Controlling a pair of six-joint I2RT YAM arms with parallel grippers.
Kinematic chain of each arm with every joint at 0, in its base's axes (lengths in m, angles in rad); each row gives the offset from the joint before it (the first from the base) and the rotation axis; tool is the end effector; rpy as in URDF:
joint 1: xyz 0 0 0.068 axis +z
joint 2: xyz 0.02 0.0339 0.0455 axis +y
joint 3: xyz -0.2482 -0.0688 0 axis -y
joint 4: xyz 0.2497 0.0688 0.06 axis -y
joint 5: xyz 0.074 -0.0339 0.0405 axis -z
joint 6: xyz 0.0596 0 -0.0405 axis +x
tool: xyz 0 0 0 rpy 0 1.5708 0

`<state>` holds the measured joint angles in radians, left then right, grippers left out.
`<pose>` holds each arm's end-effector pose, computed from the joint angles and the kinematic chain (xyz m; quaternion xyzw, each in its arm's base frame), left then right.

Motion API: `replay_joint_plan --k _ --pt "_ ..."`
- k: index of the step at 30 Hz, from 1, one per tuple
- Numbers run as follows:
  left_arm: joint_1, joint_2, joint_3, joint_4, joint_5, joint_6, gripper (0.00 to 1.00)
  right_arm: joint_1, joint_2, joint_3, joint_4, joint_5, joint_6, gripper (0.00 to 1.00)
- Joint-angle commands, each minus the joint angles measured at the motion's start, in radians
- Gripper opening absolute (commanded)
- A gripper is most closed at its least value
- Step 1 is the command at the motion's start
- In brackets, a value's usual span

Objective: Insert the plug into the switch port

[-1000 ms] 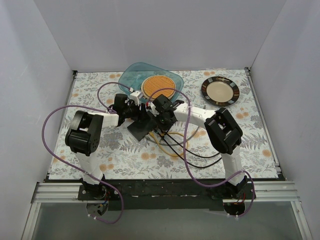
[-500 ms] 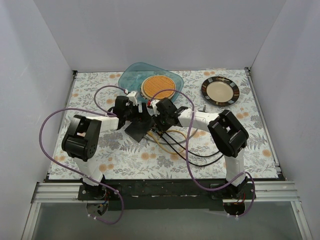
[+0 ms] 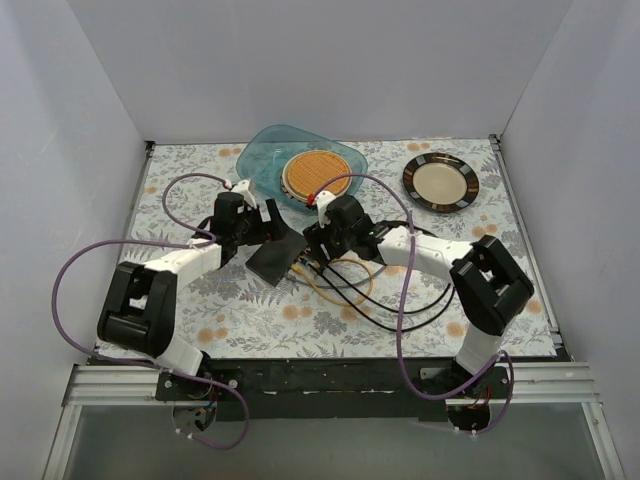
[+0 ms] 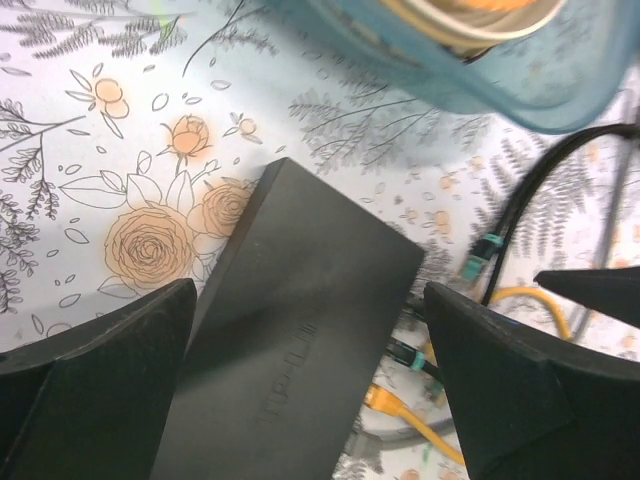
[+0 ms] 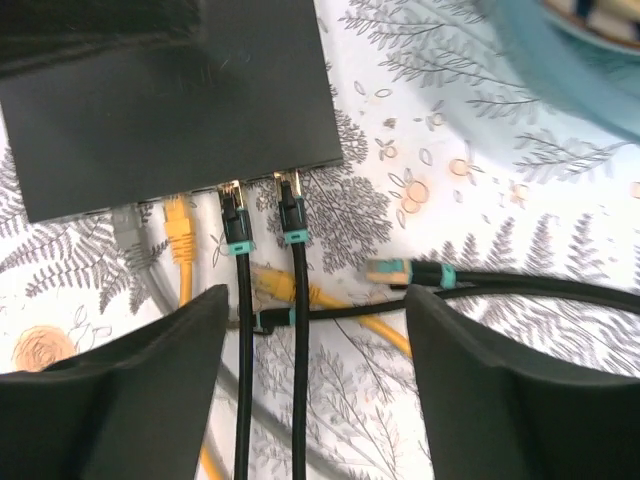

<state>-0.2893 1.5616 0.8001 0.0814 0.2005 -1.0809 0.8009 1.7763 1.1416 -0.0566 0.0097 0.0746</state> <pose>0.3252 -0.1092 0.1496 -0.3064 0.8451 -0.3411 0.2747 0.2860 0.2941 0.1716 -0.3195 0.8466 0.1765 0.3874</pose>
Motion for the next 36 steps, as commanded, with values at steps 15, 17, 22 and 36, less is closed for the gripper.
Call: replay_joint_plan --k 15,17,22,36 --pt "0.001 -0.535 -0.022 -0.075 -0.064 -0.067 0.98 0.004 -0.593 -0.226 -0.040 0.147 0.083 0.99" --pt "0.002 -0.563 -0.018 -0.075 -0.067 -0.065 0.98 0.006 -0.633 -0.232 -0.058 0.153 0.093 0.98" --pt "0.002 -0.572 -0.021 -0.109 -0.029 -0.060 0.98 0.006 -0.673 -0.237 -0.097 0.161 0.106 0.99" --pt "0.002 -0.557 0.007 -0.161 -0.065 -0.063 0.98 0.006 -0.741 -0.327 0.018 0.351 0.183 0.99"
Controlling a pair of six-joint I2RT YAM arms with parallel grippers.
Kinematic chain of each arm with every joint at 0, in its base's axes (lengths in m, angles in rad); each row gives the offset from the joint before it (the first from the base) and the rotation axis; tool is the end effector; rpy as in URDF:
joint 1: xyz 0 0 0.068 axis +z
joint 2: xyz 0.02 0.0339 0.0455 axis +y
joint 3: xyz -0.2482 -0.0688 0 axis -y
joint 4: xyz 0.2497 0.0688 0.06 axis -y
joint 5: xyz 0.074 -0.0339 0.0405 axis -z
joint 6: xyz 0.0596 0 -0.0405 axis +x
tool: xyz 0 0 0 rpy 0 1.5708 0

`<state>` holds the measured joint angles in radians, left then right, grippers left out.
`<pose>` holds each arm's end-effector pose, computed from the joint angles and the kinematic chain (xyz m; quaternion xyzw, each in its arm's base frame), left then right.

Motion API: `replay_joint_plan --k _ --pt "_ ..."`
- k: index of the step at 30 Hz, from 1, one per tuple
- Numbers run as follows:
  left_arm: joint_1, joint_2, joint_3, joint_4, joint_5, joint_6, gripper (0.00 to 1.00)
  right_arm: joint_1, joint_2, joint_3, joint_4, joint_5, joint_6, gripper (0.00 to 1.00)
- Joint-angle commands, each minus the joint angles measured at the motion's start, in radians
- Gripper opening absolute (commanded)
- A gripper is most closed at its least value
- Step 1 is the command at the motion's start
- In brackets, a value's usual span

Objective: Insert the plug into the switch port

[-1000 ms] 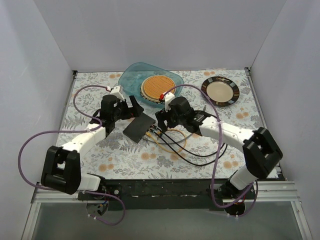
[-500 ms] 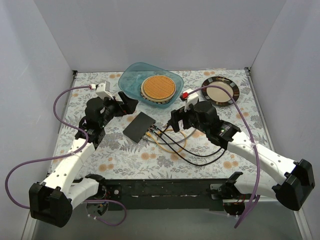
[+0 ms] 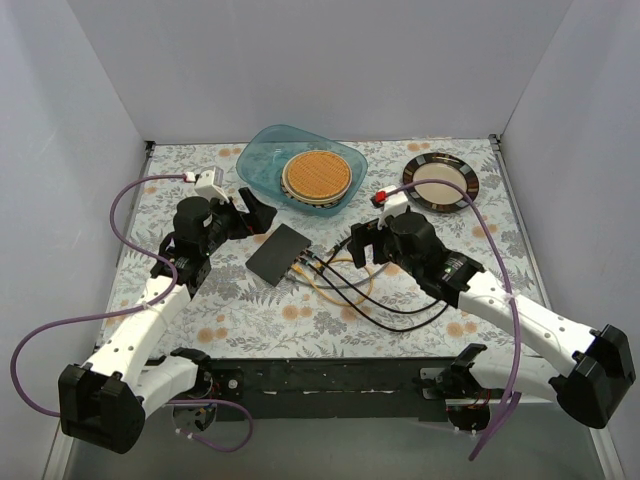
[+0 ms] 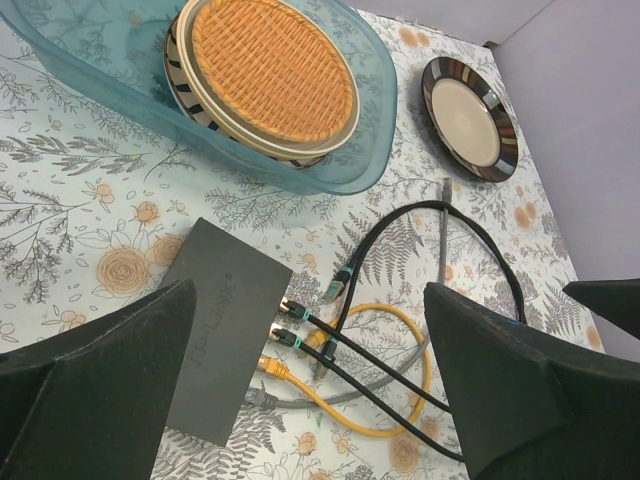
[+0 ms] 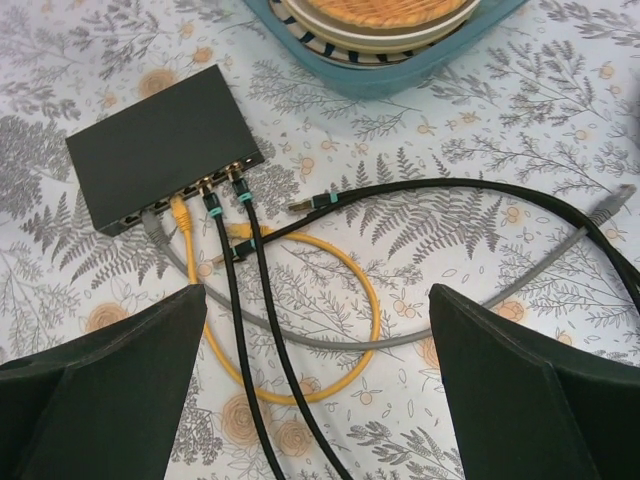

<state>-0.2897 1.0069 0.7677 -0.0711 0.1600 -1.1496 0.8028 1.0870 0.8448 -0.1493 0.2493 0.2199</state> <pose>0.2567 -0.0864 0.2818 -0.2929 0.7516 -0.4358 0.3992 0.2073 0.1934 0.2813 -0.1707 0.8098 0.1799 0.5317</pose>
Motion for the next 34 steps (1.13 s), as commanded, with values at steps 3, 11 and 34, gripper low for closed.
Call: replay_joint_plan --k 3,11,34 --pt "0.001 0.016 0.048 -0.016 -0.028 -0.012 0.98 0.004 -0.082 -0.082 0.172 0.116 0.018 0.99" --pt "0.003 0.036 0.045 0.010 -0.016 -0.018 0.98 0.004 -0.133 -0.211 0.254 0.150 -0.014 0.99" --pt "0.003 -0.082 0.002 0.045 -0.138 -0.030 0.98 0.001 -0.302 -0.366 0.490 0.275 -0.152 0.98"
